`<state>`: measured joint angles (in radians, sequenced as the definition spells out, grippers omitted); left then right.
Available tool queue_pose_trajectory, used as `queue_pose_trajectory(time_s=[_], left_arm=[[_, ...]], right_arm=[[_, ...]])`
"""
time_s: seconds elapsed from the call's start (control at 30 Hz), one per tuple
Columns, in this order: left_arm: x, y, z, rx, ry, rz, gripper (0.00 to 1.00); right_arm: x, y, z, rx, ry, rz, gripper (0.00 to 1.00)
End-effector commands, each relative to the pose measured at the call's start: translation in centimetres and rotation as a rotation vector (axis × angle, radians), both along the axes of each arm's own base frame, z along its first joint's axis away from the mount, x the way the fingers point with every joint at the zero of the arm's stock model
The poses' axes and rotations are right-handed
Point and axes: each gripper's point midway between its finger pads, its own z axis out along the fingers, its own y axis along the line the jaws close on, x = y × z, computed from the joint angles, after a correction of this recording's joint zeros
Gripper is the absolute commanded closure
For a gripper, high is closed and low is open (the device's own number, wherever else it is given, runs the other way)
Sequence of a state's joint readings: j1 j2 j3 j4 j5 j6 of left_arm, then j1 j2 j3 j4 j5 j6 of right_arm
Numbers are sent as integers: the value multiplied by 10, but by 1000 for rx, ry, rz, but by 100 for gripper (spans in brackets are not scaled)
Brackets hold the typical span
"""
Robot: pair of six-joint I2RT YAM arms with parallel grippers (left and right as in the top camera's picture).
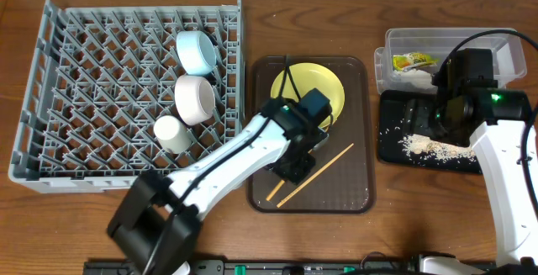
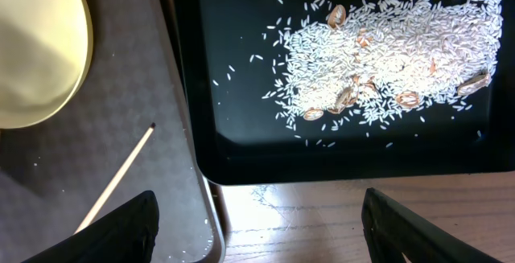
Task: Sort waste into correct bins and load items into the dishwasher rack
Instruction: 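Carry the chopstick to the rack and stand it upright in the slots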
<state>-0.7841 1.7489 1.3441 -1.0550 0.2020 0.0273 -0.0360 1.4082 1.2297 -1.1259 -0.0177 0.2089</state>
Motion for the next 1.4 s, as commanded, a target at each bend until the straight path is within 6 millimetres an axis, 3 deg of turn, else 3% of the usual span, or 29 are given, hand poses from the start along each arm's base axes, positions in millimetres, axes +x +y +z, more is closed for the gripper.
queue_pose_trajectory(time_s=[0.0,0.27,0.57,0.7,0.93,1.13,1.2,1.37], left_arm=[[21,15,21,16,-123,11,94],[87,63,59,-18,-339,252,94],[143,119,64,-59,-404,595,94],[150,129,53,-42,-392,626,94],[153,130,21,7,-328,626,93],[154,130,14,18,-314,623,71],[154,130,17,16,-319,617,52],[153,128,36,-18,-358,616,51]], right_arm=[[2,-6,7,-10,-21,-31,21],[2,-6,6,-10,-20,-31,21],[3,-6,7,-10,-22,-31,21],[3,-6,7,-10,-24,-31,21],[3,-6,7,-10,-24,-31,21],[2,-6,6,-10,-20,-31,21],[2,-6,6,-10,-20,-31,21],[2,-6,7,-10,-21,-31,20]])
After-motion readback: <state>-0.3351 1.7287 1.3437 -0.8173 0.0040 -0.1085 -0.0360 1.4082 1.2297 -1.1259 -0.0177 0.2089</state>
